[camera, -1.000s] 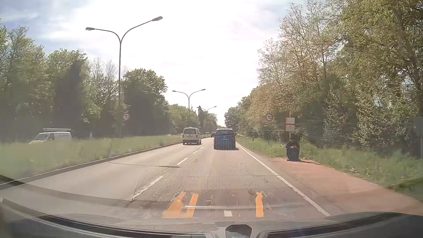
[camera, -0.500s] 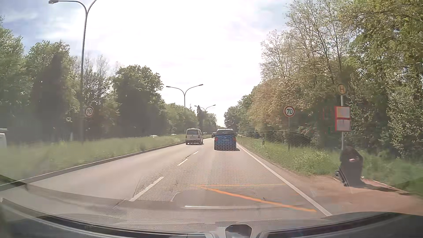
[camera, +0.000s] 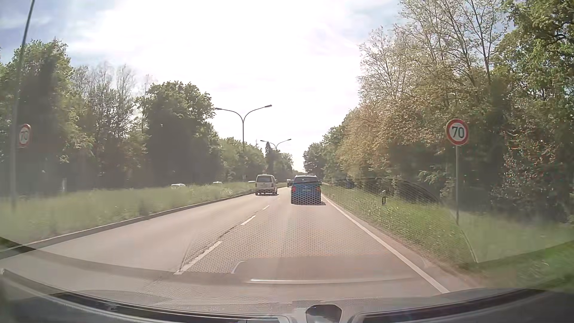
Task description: Follow the waypoints while adhering to traffic rules and regulations
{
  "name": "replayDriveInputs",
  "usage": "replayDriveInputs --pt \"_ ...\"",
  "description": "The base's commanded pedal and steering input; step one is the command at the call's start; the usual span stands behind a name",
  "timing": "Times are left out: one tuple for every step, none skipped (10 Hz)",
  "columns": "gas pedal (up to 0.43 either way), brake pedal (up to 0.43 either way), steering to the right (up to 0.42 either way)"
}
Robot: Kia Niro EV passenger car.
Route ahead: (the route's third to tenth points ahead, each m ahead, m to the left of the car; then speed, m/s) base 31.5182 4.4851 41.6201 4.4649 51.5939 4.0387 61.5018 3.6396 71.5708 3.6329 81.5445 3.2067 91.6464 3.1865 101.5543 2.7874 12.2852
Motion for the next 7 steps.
replayDriveInputs --pt "0.067 0.0 0.002" --pt "0.067 0.0 0.002" --pt "0.067 0.0 0.002" --pt "0.067 0.0 0.002" --pt "0.067 0.0 0.002" --pt "0.067 0.0 0.002" --pt "0.067 0.0 0.002"
